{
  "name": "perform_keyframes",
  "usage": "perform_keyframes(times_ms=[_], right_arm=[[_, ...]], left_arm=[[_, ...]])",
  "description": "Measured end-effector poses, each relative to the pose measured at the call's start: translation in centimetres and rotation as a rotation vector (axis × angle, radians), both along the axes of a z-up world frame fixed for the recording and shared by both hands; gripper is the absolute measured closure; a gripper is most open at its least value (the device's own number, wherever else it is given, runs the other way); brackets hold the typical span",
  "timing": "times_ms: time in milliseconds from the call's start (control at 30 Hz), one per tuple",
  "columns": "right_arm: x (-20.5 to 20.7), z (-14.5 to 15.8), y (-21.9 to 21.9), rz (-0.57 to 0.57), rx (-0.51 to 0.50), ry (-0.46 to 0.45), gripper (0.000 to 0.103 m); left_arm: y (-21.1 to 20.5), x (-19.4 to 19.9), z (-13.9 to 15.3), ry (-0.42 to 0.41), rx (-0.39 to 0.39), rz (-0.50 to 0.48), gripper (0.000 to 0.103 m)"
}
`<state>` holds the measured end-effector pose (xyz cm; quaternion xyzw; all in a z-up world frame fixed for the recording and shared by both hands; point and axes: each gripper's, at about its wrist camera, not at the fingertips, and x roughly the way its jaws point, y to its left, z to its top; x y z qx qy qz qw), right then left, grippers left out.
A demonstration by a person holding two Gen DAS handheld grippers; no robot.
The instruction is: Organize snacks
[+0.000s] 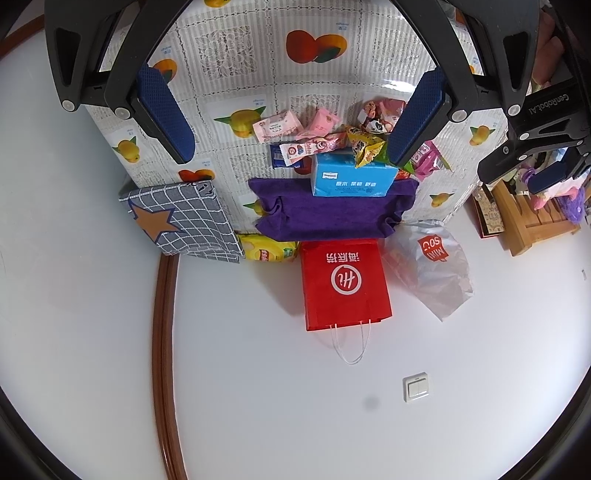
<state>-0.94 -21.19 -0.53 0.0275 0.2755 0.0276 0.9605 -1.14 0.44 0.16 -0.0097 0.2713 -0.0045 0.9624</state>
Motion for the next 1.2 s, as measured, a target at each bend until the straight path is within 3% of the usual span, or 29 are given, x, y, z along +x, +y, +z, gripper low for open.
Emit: perform_keyframes(times_ms=[433, 767, 1067, 1200], right_arm=[[0.3, -0.7, 0.5, 0.027, -0.024, -0.014, 0.0], [4.2, -4.4, 0.3, 0.014, -0.032, 0.041, 0.0], [9.4, -10.6, -1.6, 0.01, 0.02, 0.211, 0.001], [11.4, -13.7, -2.7, 0.031, 0.085, 0.29, 0.01]], left_arm=[[0.7, 1.3, -1.1, 0.017, 0.008, 0.02, 0.0], [2.4, 4.6, -4.6, 0.071, 0.013, 0.059, 0.0], [3.5, 8.3, -9.4, 0.19, 0.014, 0.05, 0.001], [3.9, 9.9, -11.2, 0.245, 0.014, 0.027, 0.0]])
